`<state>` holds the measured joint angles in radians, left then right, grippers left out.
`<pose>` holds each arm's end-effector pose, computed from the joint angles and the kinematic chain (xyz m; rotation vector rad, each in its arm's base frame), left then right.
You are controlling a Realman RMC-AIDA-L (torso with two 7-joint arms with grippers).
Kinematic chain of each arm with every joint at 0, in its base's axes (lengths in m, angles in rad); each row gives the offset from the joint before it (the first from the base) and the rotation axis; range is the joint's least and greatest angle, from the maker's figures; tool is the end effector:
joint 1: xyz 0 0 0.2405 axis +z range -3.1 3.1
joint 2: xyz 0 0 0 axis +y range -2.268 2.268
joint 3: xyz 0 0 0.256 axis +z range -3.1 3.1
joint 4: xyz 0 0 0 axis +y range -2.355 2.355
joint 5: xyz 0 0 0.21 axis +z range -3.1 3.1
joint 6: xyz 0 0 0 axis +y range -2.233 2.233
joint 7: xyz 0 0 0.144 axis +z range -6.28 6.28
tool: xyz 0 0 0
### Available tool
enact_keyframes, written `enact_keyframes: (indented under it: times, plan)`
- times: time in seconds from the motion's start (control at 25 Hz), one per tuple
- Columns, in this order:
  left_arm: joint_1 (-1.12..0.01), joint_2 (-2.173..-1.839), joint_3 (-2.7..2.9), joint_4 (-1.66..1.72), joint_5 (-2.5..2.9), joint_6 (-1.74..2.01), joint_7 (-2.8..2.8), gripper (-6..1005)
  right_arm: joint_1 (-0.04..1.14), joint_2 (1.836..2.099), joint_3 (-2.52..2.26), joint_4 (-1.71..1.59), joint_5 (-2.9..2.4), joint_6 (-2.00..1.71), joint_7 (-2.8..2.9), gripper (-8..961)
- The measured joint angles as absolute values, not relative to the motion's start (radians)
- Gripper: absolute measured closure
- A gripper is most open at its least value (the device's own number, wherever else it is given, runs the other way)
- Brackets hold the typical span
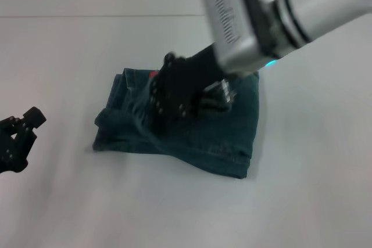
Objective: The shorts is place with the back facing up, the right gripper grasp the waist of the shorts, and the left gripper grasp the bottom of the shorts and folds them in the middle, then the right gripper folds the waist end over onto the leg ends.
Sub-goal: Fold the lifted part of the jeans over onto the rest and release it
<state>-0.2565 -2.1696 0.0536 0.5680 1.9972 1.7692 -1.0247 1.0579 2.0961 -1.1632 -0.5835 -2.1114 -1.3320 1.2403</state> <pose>-0.3414 0.2249 0.0265 -2.0827 -0.6862 -1.0210 0.0912 0.3980 -0.0797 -3.0749 -0.5381 0.1119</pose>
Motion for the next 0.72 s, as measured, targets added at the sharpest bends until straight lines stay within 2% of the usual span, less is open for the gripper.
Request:
enact_keyframes:
  times: [0.2, 0.44, 0.72]
  plan:
    - [-0.25, -2.169, 0.044, 0.568, 2.0, 1.769, -1.027, 984, 1.117, 2.111, -1.399, -0.533, -2.103, -1.202, 1.342, 858]
    - [-0.247, -2.169, 0.043, 0.568, 2.001, 1.762, -1.027, 984, 1.102, 2.108, -1.512, -0.553, -2.044, -1.139, 1.372, 853]
    - [-0.251, -2.168, 0.043, 0.552, 2.004, 1.758, -1.024, 984, 1.062, 2.099, -1.515, -0.656, -2.049, -1.179, 1.421, 593]
